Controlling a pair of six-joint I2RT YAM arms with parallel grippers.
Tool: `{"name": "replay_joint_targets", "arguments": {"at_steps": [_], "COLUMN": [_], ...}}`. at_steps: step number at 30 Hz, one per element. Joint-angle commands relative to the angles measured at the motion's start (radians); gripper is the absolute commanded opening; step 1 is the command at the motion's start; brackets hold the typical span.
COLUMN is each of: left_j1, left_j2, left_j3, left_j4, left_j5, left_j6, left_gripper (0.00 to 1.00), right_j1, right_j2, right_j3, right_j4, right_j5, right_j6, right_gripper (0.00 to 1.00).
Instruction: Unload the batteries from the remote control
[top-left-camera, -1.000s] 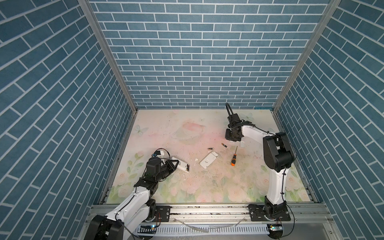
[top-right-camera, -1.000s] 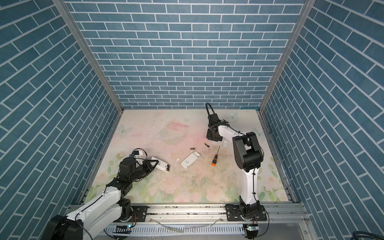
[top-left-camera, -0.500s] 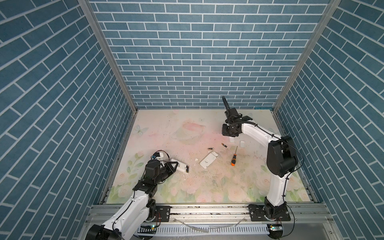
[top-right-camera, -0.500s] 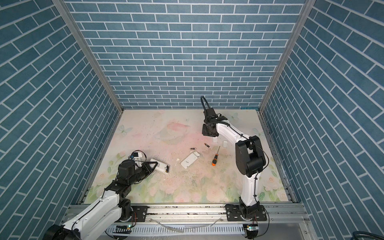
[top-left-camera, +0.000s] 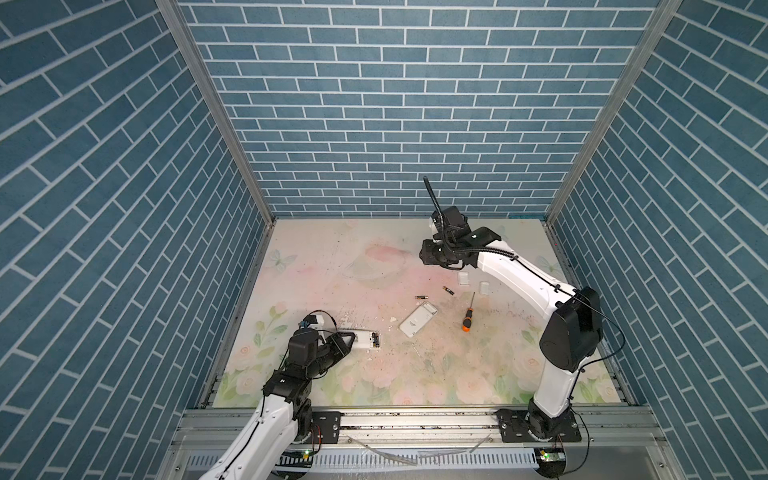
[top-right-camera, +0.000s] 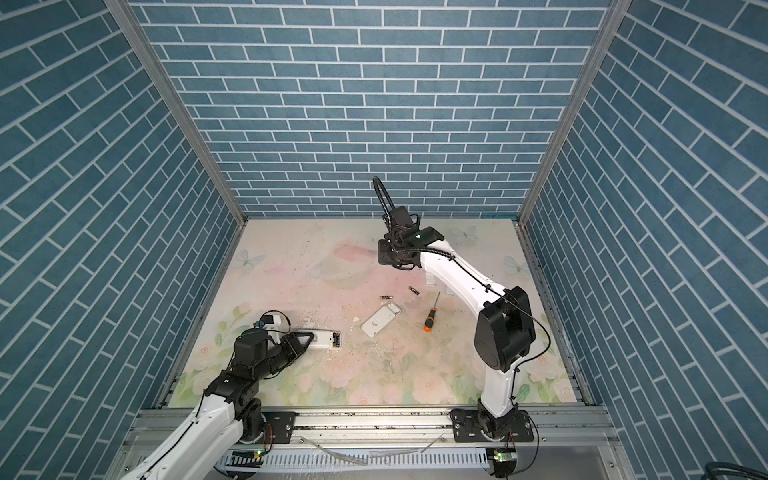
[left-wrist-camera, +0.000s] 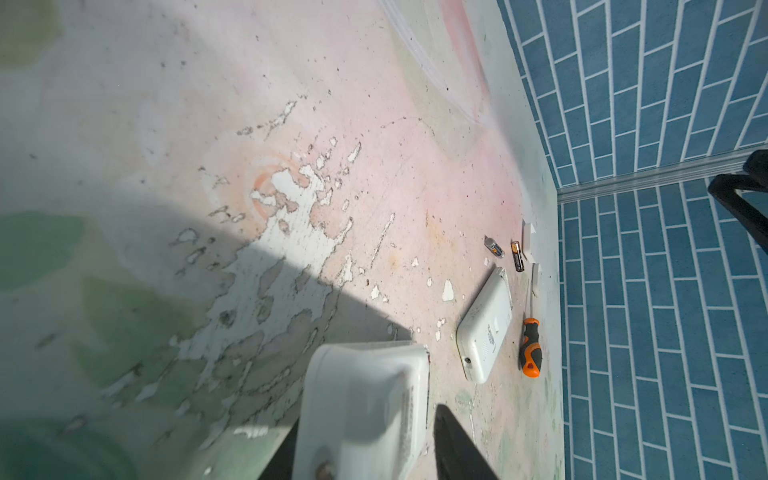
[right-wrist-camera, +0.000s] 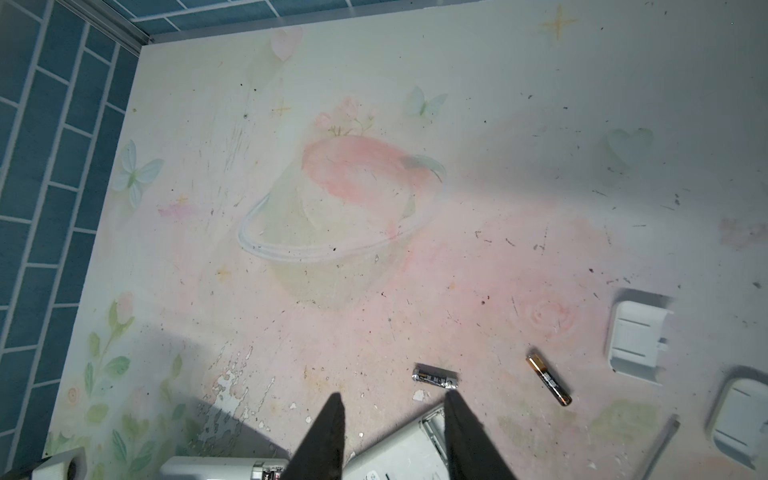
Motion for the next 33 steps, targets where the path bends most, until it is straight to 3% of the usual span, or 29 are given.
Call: {"name": "replay_joint_targets", "arguments": {"at_steps": [1,14,25,29,33], "left_j1": [-0.004,-0.005,-0.005,-0.005,-0.006], "left_j2": [-0.053,-0.35,-0.384,-0.314,-0.154], "left_j3": [-0.021,0.018,0.028,0.048,0.093], "left_j4": [-0.111,-0.607,-0.694,-0.634,-0.525], "left_j5": [-0.013,-0.083,-0.103,-0.101,-0.095], "left_j6": [0.003,0.015,-0.001,0.008,0.05], "left_gripper": [0.5,0.55,0.55,0.55,0.53], "right_j1": [0.02,0.069,0.108,0.154,0.228], "right_j2": [-0.056,-0.071,-0.107,-0.132,-0.16], "right_j3": [-0.053,-0.141,-0.202,-0.225,-0.29], "right_j4": [0.015,0.099,0.12,0.092,0.074], "right_j5": [-0.005,-0.021,-0.022,-0.017,-0.008], "right_j6": [0.034,0.089,0.107,0.11,0.144], "right_gripper": [0.41,0.41,0.4,0.27,0.03]}}
